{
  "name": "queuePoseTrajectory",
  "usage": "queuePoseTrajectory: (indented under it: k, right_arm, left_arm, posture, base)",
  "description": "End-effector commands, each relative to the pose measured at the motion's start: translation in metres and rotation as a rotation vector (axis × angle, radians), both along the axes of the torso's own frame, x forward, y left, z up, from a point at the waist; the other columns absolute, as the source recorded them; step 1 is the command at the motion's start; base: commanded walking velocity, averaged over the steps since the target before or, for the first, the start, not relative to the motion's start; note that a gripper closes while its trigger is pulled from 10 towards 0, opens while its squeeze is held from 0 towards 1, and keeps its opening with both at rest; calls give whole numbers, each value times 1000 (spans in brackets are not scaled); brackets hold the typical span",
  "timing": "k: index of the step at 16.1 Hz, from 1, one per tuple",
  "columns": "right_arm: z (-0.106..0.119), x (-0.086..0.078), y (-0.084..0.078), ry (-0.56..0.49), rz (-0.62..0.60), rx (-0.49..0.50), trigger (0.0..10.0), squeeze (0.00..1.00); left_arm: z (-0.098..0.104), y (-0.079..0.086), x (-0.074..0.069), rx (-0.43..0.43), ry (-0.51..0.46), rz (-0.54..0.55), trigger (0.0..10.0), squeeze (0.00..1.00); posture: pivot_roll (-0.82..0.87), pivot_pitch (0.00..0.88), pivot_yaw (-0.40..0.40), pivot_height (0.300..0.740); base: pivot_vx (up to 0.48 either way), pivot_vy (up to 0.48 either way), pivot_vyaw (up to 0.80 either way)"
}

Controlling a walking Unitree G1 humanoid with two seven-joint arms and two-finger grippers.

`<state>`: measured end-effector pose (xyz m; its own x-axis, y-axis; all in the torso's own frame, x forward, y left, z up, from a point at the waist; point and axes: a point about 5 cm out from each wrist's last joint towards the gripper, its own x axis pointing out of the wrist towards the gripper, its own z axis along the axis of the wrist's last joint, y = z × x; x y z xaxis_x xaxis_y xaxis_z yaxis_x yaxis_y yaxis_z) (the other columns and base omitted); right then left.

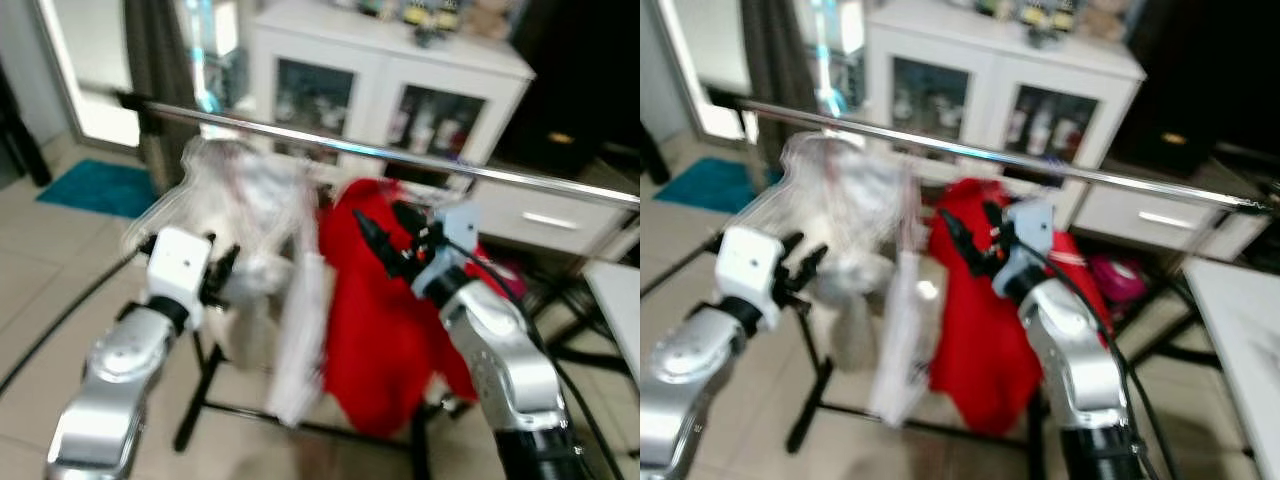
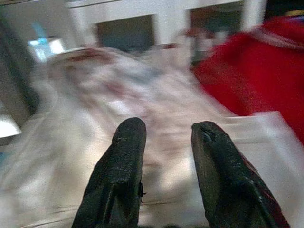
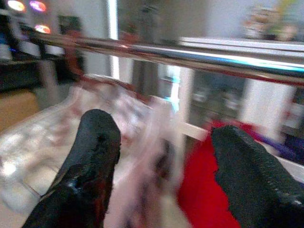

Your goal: Hang hanger

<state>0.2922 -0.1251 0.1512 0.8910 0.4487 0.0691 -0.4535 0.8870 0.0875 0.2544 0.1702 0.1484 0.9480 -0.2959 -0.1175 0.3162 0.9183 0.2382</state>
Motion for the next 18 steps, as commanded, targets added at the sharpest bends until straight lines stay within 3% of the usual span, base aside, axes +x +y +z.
queuePoseTrajectory:
  k: [1, 3, 4, 7, 12, 18]
  right_arm:
    - [0, 4, -6, 20, -49, -11, 10000, 1000]
    - [0, 11, -10, 44, -88, -25, 10000, 1000]
    - [2, 23, -12, 75, -109, -84, 10000, 1000]
    - [10, 47, -15, 100, -120, -119, 10000, 1000]
    - [17, 60, -11, 110, -125, -84, 10000, 1000]
    - [9, 67, -14, 149, -155, -62, 10000, 1000]
  left_arm:
    - [3, 2, 0, 16, -16, 0, 10000, 0]
    - [3, 0, -1, -13, -6, -27, 10000, 0]
    - [4, -7, -6, 9, 2, -144, 10000, 0]
    - [6, -9, -12, 32, 24, -259, 10000, 0]
    - [7, -2, -6, 61, 32, -208, 10000, 0]
    - [10, -6, -12, 64, 39, -242, 10000, 0]
  posture:
    - [1, 0, -87, 740]
    - [2, 0, -87, 740]
    - [6, 0, -87, 740]
    - [10, 0, -84, 740]
    - [32, 0, -99, 740]
    - [58, 0, -116, 740]
  base:
    - [0, -390, 0]
    - [0, 0, 0]
    - [0, 0, 0]
    - [0, 0, 0]
    - [0, 0, 0]
    - [0, 0, 0]
